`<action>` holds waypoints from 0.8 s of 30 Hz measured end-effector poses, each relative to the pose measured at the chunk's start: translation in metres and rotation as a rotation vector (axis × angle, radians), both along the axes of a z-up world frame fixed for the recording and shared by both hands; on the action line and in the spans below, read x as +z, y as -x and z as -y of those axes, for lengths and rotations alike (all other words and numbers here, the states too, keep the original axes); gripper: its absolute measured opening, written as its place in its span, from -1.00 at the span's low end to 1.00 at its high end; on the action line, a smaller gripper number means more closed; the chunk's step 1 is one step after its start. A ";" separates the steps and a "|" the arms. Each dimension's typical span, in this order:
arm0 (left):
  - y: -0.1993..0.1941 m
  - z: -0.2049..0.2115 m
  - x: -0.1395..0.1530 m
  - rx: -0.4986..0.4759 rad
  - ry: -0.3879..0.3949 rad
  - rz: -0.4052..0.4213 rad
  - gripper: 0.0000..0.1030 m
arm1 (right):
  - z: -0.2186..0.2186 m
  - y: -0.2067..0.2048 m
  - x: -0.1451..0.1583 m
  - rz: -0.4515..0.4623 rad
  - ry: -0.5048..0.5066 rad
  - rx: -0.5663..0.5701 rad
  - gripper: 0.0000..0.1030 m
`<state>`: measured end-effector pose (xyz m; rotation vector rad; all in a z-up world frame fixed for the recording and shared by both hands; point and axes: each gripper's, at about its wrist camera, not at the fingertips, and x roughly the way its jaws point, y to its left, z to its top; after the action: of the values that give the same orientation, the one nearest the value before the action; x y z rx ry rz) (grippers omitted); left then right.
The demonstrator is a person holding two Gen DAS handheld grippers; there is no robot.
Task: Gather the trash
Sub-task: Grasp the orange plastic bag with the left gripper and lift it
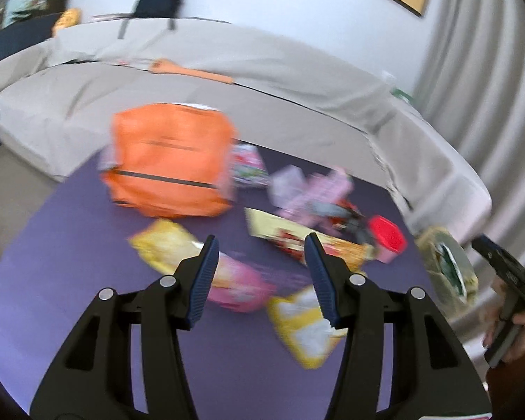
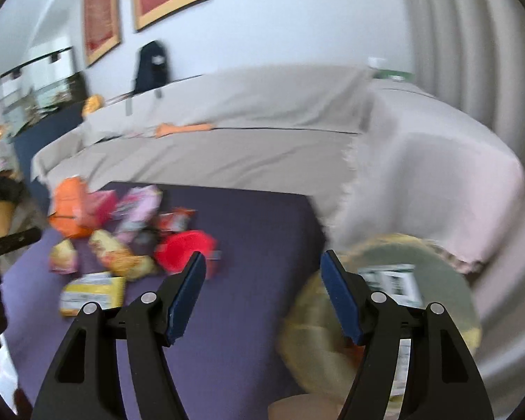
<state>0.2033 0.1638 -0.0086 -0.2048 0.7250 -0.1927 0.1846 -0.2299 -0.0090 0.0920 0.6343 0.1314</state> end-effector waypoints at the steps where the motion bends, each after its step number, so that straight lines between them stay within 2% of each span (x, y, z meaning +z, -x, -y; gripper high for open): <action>1: -0.001 -0.014 0.000 0.019 0.004 0.005 -0.06 | -0.010 -0.002 0.001 -0.012 -0.001 0.022 0.25; 4: -0.012 -0.053 -0.002 0.054 0.024 0.025 -0.06 | -0.042 -0.011 -0.002 -0.055 -0.007 0.082 0.26; 7: -0.029 -0.091 -0.003 0.093 0.029 0.061 0.03 | -0.065 -0.015 -0.009 -0.081 0.010 0.108 0.26; 10: -0.052 -0.115 -0.012 0.117 0.020 0.027 0.03 | -0.084 -0.016 -0.017 -0.099 0.033 0.138 0.26; 12: -0.066 -0.127 -0.020 0.119 0.056 -0.018 0.03 | -0.092 -0.018 -0.022 -0.109 0.052 0.152 0.25; 18: -0.101 -0.130 -0.037 0.088 0.155 -0.101 0.03 | -0.114 -0.024 -0.032 -0.157 0.074 0.183 0.25; 21: -0.115 -0.121 -0.042 0.078 0.149 -0.129 -0.01 | -0.120 -0.022 -0.035 -0.167 0.094 0.199 0.26; 23: -0.119 -0.115 -0.043 0.076 0.151 -0.145 -0.26 | -0.123 -0.019 -0.035 -0.172 0.102 0.210 0.25; 24: -0.120 -0.112 -0.044 0.072 0.154 -0.151 -0.33 | -0.123 -0.017 -0.036 -0.174 0.103 0.213 0.25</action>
<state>0.3233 0.2761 -0.0522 -0.3952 0.8521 -0.1653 0.2016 -0.1072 -0.0447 -0.0645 0.8229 0.2983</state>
